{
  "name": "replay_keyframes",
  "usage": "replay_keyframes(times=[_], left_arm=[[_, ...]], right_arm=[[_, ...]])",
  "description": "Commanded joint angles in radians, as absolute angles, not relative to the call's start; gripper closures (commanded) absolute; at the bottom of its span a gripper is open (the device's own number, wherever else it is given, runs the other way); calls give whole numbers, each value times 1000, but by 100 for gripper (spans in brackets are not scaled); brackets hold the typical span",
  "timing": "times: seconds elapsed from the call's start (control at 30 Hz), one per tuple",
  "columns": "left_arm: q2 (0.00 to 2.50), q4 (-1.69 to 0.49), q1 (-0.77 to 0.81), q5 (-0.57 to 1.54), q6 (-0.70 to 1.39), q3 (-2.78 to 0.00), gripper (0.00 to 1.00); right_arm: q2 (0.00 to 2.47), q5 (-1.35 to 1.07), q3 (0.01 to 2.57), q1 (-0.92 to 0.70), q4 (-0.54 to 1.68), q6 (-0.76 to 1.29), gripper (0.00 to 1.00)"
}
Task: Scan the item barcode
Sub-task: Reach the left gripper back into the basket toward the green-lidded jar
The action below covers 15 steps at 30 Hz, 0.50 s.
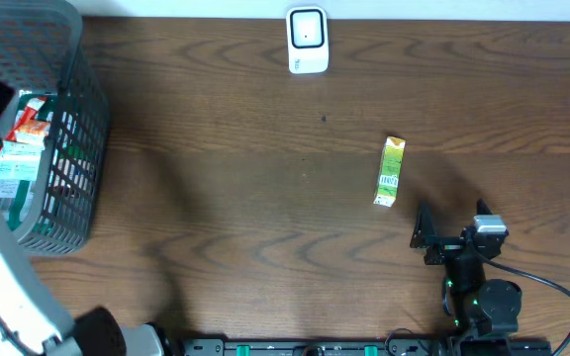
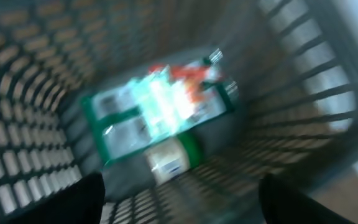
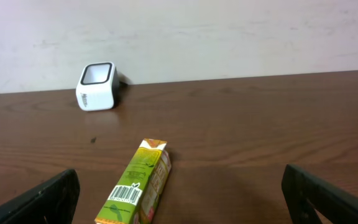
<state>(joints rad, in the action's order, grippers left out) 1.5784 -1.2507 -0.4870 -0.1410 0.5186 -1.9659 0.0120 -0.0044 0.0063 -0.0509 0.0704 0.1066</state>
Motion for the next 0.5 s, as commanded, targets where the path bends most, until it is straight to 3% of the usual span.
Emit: replay_keyframes(times=[0.0,0.13,0.47], left_arm=[[1665,-1300,-494,-142,433,-1934,20],[1778,-1320,-492,-141,292,-1930,18],[1961,-1320,-492,-139,159,-1930,20]], right_arm=[[6,-6,5,-54,74,118,1],[6,-5,5,-54,75,118,1],[7,-6,5,-54,75,118,1]])
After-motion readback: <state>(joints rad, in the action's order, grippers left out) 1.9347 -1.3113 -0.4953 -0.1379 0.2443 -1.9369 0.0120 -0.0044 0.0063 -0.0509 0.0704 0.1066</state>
